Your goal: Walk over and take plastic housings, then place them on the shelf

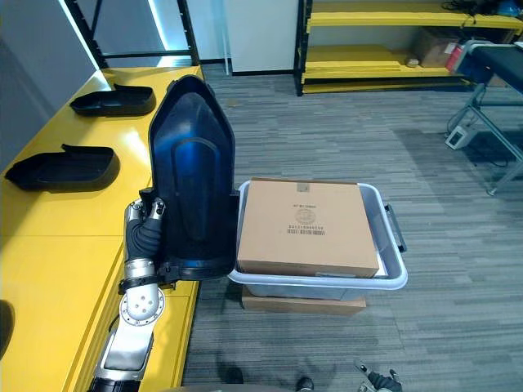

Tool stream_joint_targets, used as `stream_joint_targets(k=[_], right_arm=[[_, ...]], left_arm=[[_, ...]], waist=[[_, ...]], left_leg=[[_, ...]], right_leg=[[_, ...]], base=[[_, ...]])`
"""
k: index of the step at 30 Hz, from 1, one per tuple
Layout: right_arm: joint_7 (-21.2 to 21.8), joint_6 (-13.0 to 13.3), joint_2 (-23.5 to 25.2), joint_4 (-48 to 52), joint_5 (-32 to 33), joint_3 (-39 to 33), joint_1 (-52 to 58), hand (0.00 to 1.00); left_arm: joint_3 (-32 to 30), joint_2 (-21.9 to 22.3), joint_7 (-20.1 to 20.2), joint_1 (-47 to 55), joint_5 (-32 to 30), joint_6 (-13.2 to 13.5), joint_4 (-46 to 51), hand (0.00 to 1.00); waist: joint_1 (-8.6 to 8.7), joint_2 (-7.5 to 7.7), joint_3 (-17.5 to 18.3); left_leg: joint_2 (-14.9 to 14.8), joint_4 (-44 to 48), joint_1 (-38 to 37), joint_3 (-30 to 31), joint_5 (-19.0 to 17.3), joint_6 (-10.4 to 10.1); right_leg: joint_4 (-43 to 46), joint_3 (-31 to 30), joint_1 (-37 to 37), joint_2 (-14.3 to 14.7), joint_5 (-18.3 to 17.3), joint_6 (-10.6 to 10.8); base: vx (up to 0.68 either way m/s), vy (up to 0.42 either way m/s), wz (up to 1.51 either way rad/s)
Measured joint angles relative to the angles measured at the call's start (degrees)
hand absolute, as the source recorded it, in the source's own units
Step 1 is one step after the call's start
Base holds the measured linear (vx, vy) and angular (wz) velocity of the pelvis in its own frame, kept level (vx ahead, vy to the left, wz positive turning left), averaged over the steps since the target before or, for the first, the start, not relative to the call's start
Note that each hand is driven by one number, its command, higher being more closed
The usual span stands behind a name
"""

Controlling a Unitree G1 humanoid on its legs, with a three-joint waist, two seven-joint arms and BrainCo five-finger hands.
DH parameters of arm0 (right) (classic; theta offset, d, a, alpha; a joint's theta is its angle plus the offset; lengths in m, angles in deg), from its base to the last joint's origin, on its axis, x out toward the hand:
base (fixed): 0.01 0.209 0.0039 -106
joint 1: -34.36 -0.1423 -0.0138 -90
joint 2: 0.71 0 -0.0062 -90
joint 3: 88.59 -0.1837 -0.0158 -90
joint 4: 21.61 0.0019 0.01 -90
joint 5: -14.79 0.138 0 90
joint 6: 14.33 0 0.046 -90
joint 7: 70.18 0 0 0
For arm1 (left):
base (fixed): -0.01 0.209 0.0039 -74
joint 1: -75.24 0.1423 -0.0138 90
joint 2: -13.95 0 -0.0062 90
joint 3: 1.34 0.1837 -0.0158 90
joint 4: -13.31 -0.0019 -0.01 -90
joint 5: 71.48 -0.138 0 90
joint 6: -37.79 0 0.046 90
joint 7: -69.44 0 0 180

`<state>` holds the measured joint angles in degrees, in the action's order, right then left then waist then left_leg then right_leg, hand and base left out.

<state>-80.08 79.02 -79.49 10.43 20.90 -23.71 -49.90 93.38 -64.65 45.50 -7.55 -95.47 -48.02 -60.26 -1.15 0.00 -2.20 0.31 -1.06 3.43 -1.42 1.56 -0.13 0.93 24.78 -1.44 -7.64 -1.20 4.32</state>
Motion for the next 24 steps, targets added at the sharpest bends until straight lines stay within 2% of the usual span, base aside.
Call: stream_joint_targets(k=[4, 6, 8, 9, 10, 11, 12, 13, 14, 15, 16, 17, 18, 19, 20, 21, 22, 23, 24], right_arm=[[-0.17, 0.22, -0.4, -1.36, -0.25, 1.84, -1.45, 0.0], [-0.34, 0.2, -0.27, -1.78, -0.54, 3.76, -2.28, 0.0], [-0.73, 0.21, -0.27, -1.7, -1.05, 4.61, -2.95, 0.0], [-1.32, 0.21, -0.34, -1.43, -1.39, 4.83, -3.35, 0.0], [-1.52, 0.41, -0.38, -1.22, -1.77, 4.79, -3.47, 0.0], [-1.78, 0.67, -0.31, -0.8, -2.1, 4.81, -3.54, 0.0], [-2.34, 0.61, -0.48, 0.18, -2.19, 5.02, -2.81, 0.0], [-2.41, 0.62, -0.68, 1.0, -2.2, 5.17, -2.1, 0.0], [-2.44, 0.83, -0.77, 3.14, -2.18, 5.53, -0.03, 0.0], [-2.47, 1.27, -1.1, 3.62, -2.16, 5.46, 0.8, 0.0], [-2.45, 1.26, -1.14, 3.2, -2.12, 5.45, 0.92, 0.0], [-2.52, 1.24, -1.3, 2.45, -2.1, 5.43, 0.65, 0.0], [-2.64, 1.21, -1.08, 1.52, -2.09, 5.44, 0.24, 0.0], [-2.61, 1.21, -0.92, 1.08, -2.08, 5.45, -0.35, 0.0], [-2.61, 1.14, -0.88, 0.68, -2.08, 5.48, -1.6, 0.0], [-2.6, 1.11, -0.81, 0.63, -2.1, 5.58, -1.82, 0.0], [-2.55, 1.19, -0.86, 0.91, -2.11, 5.76, -2.19, 0.0], [-2.55, 1.3, -1.38, 1.05, -2.1, 5.82, -2.54, 0.0], [-2.55, 1.3, -1.62, 0.95, -2.07, 5.73, -2.53, 0.0]], left_arm=[[2.14, 0.08, -0.15, 0.64, 1.06, 0.1, 0.05, 1.0], [5.83, 0.72, -0.1, 0.62, 1.45, 0.13, 1.29, 1.0], [7.23, 1.43, -0.05, 0.62, 2.08, 0.28, 2.38, 1.0], [8.0, 2.2, -0.03, 0.65, 2.45, 0.41, 3.08, 1.0], [8.47, 2.28, -0.02, 0.77, 3.07, 0.59, 3.78, 1.0], [9.2, 3.03, -0.01, 0.63, 3.3, 0.88, 5.12, 1.0], [9.93, 3.24, 0.02, 0.61, 3.31, 1.62, 5.74, 1.0], [10.21, 3.25, 0.05, 0.63, 3.31, 1.96, 5.72, 1.0], [11.14, 3.43, 0.08, 0.61, 3.3, 2.27, 5.57, 1.0], [12.09, 3.56, 0.08, 0.21, 3.36, 2.99, 5.61, 1.0], [12.33, 3.35, 0.07, 0.21, 3.42, 3.62, 5.58, 1.0], [12.58, 3.3, 0.07, 0.18, 3.69, 3.86, 5.52, 1.0], [12.01, 3.12, -0.05, 0.28, 3.76, 3.79, 5.43, 1.0], [11.22, 3.19, -0.09, 0.47, 3.88, 3.75, 5.44, 1.0], [9.27, 3.42, -0.48, 0.79, 4.76, 3.57, 5.43, 1.0], [8.26, 3.43, -0.81, 0.96, 5.18, 3.44, 5.38, 1.0], [6.43, 3.46, -1.95, 1.63, 5.49, 3.38, 5.45, 1.0], [5.38, 3.53, -3.22, 1.88, 5.99, 3.36, 5.56, 1.0], [5.3, 3.57, -3.87, 1.9, 6.16, 3.33, 5.54, 1.0]], waist=[[-1.3, -0.08, -1.14], [-1.68, -0.2, -3.04], [-1.78, -0.33, -3.67], [-1.79, -0.5, -3.8], [-1.98, -0.55, -3.93], [-2.33, -0.83, -4.12], [-2.51, -0.96, -4.16], [-2.49, -0.92, -4.17], [-2.35, -1.57, -3.86], [-1.89, -1.93, -3.33], [-1.24, -1.51, -2.91], [-0.31, -2.09, -2.5], [0.17, -1.44, -2.81], [-0.05, -1.28, -2.95], [-0.46, -1.88, -3.15], [-1.04, -1.71, -3.15], [-1.38, -1.32, -2.73], [-1.19, -1.89, -2.65], [-1.03, -2.25, -2.55]], left_leg=[[0.83, 3.13, 3.16, 2.9, 0.11, -0.18], [2.12, 5.11, 5.12, 5.33, 1.26, -1.81], [2.76, 5.31, 6.37, 4.94, 2.88, -2.85], [2.89, 4.84, 7.71, 3.27, 4.14, -4.43], [2.31, 4.33, 8.37, 0.57, 3.61, -4.3], [0.2, 10.86, 10.99, -8.87, -1.79, 0.92], [-2.67, 20.09, 13.07, -17.82, -6.67, 4.51], [-3.98, 23.24, 13.37, -21.35, -7.92, 5.7], [-6.37, 26.23, 12.22, -26.68, -8.45, 6.94], [-4.11, 24.52, 11.97, -26.86, -8.64, 7.43], [-2.62, 22.21, 11.61, -25.87, -8.5, 7.16], [0.24, 16.92, 11.57, -21.38, -8.73, 6.75], [1.46, 15.16, 11.66, -21.07, -10.14, 4.99], [0.75, 16.43, 12.08, -22.48, -11.06, 4.3], [0.11, 18.69, 12.52, -22.73, -11.45, 5.82], [0.91, 18.72, 11.92, -22.13, -11.62, 6.96], [2.83, 17.52, 10.63, -21.17, -11.61, 6.96], [4.64, 16.04, 9.46, -18.82, -11.33, 7.13], [5.38, 14.73, 8.72, -18.14, -11.05, 6.74]], right_leg=[[5.47, 2.85, 1.97, -1.13, -3.05, -0.31], [10.68, 7.28, 2.59, -3.29, -6.05, -0.56], [14.0, 9.76, 3.1, -4.76, -7.79, -1.1], [15.69, 11.37, 3.49, -5.67, -8.37, -1.87], [16.09, 12.94, 3.6, -6.32, -8.53, -2.02], [17.02, 16.15, 3.6, -6.82, -9.4, -1.62], [18.65, 19.09, 3.11, -7.91, -9.67, -1.62], [19.32, 20.61, 2.36, -8.57, -9.76, -1.61], [21.63, 24.41, 0.52, -9.47, -10.29, -1.2], [22.73, 26.04, -0.48, -10.32, -12.54, -0.44], [22.82, 26.86, -0.52, -10.92, -13.25, 1.22], [22.7, 28.69, -0.37, -10.92, -13.44, 1.47], [22.19, 30.24, -0.33, -11.42, -13.49, 1.62], [22.07, 30.6, -0.44, -11.5, -13.46, 1.6], [23.58, 30.77, -1.29, -11.54, -13.94, 2.44], [24.71, 30.08, -1.5, -12.28, -14.07, 2.66], [25.69, 28.65, -1.46, -13.13, -14.09, 2.28], [26.22, 24.77, -0.74, -12.75, -14.95, 0.03], [26.54, 21.45, 0.2, -11.6, -15.59, -0.91]], base=[[-0.01, -0.003, 0.5], [-0.08, 0.012, 1.05], [-0.13, 0.024, 1.05], [-0.13, 0.027, 1.07], [-0.18, 0.085, 1.18], [-0.14, 0.096, 1.22], [-0.15, 0.114, 1.17], [-0.05, 0.087, 1.25], [-0.05, 0.12, 1.43], [-0.04, 0.134, 1.61], [-0.07, 0.165, 1.85], [-0.07, 0.177, 1.82], [-0.06, 0.17, 1.6], [-0.03, 0.127, 1.14], [-0.01, 0.1, 0.59], [-0.01, 0.204, 0.57], [0.01, 0.233, 0.61], [0.02, 0.214, 0.75], [0.04, 0.125, 0.97]])
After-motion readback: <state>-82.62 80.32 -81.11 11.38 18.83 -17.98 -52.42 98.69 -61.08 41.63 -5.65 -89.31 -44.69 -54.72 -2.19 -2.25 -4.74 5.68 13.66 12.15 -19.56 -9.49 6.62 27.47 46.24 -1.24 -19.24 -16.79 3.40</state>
